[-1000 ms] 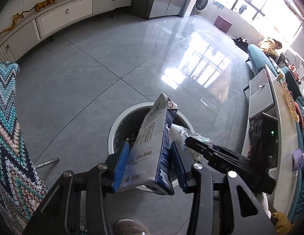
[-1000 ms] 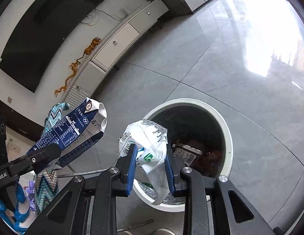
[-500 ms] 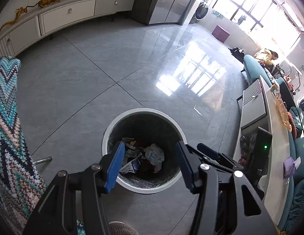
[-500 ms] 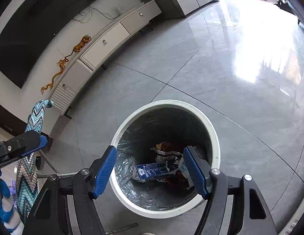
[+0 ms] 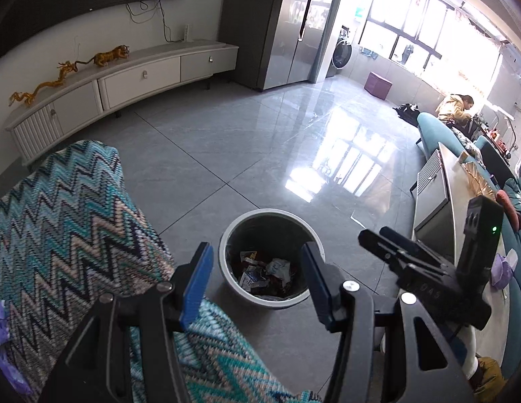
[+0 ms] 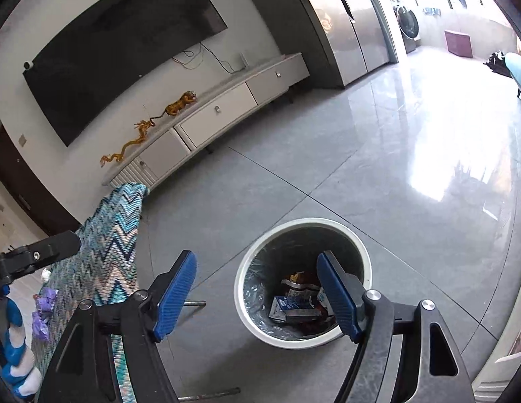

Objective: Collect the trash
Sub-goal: 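Move both open tools back over the blanket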

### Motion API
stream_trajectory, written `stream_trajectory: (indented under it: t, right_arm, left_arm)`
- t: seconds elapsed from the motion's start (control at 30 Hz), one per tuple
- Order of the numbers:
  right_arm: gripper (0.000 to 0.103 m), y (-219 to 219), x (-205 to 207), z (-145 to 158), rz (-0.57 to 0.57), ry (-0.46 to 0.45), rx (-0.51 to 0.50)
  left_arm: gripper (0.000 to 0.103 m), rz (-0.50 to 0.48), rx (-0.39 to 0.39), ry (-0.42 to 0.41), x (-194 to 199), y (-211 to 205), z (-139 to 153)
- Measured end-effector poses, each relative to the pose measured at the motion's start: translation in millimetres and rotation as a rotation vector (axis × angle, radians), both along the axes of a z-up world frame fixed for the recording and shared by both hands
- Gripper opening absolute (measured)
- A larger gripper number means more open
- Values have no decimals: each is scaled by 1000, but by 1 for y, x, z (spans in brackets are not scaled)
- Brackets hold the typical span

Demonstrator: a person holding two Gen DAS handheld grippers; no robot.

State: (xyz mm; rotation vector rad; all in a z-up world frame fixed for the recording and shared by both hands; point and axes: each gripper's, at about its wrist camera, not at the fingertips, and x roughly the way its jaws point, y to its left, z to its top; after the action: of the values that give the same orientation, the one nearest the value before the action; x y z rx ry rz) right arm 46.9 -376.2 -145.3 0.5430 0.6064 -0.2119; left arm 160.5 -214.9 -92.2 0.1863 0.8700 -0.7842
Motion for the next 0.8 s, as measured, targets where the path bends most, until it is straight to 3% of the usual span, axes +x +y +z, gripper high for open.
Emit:
stream_trajectory:
  t: [0.27,0.47,0.8]
  right_arm:
    - [93,56,-37,90,48,-159,-108]
    - [102,110,-58,147,101,-256,-188]
    - [103,189,-69,194,235,-380,-203]
  left_arm:
    - [52,79,-56,-165,-46,95,70]
    - [53,155,-92,-249,-73,173,106]
    - [55,341,-130,-314,-99,312,117]
